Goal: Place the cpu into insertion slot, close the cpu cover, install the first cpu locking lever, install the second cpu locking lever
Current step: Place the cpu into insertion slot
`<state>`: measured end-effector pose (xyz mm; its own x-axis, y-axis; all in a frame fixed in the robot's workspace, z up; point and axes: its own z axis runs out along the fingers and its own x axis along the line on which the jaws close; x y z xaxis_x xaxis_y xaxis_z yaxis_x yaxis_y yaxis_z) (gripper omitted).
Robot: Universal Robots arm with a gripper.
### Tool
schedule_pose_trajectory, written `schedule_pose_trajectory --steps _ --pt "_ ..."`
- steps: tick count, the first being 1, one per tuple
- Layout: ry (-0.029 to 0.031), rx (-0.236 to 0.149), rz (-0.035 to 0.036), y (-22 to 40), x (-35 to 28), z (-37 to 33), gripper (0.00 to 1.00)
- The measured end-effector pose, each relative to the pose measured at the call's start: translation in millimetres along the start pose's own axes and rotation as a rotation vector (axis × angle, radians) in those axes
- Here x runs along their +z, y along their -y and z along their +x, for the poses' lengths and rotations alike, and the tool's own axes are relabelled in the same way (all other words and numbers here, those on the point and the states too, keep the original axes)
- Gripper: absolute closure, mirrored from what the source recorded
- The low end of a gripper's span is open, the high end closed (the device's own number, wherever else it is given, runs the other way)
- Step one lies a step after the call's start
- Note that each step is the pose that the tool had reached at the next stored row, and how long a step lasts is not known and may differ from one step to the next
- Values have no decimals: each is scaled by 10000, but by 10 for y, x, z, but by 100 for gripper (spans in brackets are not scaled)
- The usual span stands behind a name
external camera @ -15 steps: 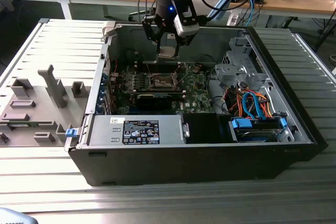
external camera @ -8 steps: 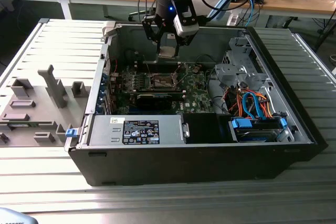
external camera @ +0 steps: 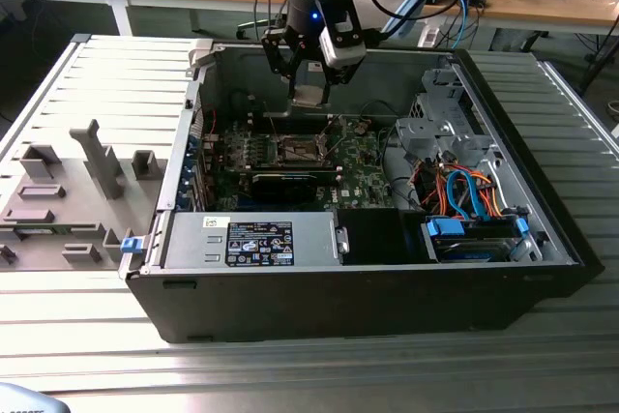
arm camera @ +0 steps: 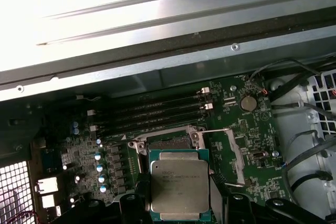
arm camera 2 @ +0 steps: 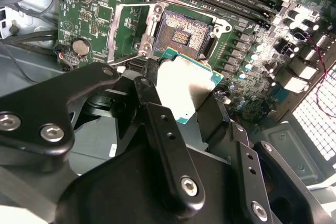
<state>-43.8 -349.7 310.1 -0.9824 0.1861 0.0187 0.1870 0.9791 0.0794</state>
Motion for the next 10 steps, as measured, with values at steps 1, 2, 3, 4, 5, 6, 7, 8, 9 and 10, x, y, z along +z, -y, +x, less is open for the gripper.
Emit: schedule_pose_trajectory --steps 1,2,3,4,5,6,7,8,9,10 --pt "1 13 0 0 0 0 46" --pt "2 21 -1 0 0 0 46" --pt "2 28 -1 0 0 0 46" --pt "3 38 -1 0 0 0 46" --pt "4 46 -1 0 0 0 46" --pt "5 61 -1 0 0 0 46" --pt "6 69 -2 0 0 0 46" --pt "7 87 -2 0 1 0 46" --pt "8 99 -2 0 1 0 46" --pt "9 112 -3 0 1 0 46"
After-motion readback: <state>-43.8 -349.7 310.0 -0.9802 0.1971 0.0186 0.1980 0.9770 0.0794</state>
